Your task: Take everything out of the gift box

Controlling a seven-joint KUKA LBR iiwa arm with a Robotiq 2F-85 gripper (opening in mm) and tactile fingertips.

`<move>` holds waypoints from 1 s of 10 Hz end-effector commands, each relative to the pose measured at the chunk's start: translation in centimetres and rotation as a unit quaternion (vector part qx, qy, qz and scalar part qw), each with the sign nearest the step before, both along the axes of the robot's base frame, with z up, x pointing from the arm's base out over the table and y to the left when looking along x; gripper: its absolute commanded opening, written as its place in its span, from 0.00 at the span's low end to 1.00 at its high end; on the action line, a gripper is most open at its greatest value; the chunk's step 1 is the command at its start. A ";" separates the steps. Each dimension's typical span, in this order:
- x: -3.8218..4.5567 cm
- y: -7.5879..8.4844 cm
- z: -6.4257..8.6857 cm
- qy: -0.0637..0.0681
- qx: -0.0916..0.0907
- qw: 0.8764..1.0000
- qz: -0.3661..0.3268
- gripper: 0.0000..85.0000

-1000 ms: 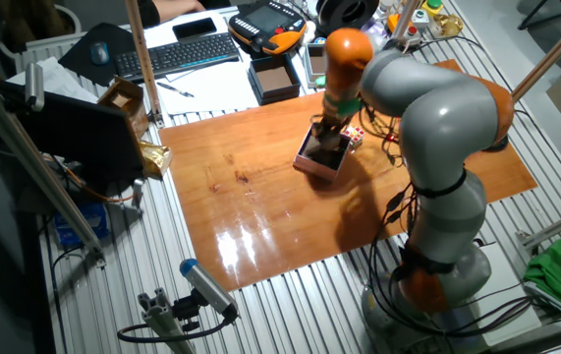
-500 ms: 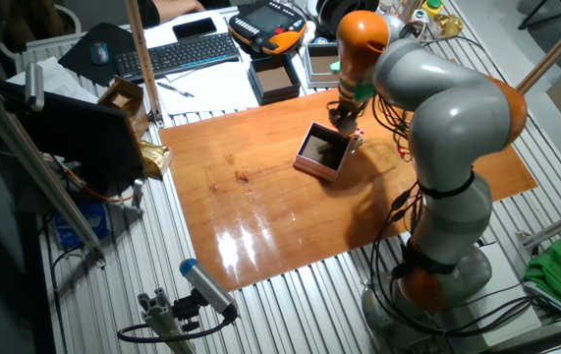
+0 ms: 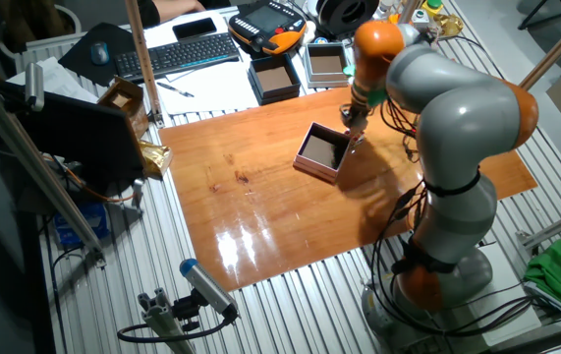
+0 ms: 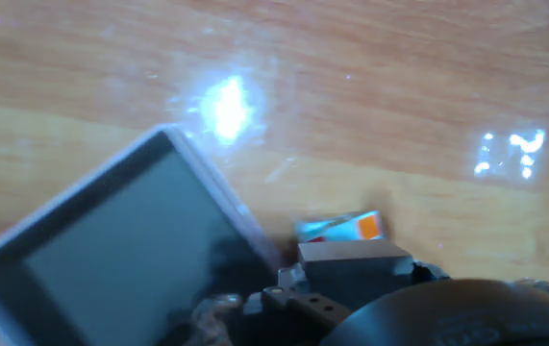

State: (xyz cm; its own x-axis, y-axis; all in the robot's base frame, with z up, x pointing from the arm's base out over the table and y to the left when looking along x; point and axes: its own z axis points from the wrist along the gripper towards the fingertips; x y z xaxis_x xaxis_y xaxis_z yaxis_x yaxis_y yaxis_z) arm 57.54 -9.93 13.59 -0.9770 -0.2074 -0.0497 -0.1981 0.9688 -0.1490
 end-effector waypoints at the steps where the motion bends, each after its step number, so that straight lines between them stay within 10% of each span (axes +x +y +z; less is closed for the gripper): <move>1: -0.01 -1.8 -0.6 -0.001 0.006 1.000 0.001 0.48; 6: 0.54 0.0 -2.3 -0.001 0.025 1.000 -0.012 0.54; 8: 0.55 0.1 -2.3 -0.002 0.035 0.999 -0.031 0.88; 10: 0.62 0.3 -1.2 0.013 0.034 0.999 -0.036 1.00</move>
State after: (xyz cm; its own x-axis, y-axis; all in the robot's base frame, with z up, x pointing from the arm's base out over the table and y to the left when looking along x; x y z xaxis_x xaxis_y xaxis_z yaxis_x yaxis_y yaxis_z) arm 58.15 -9.55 12.47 -0.9905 -0.1334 -0.0331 -0.1305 0.9883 -0.0790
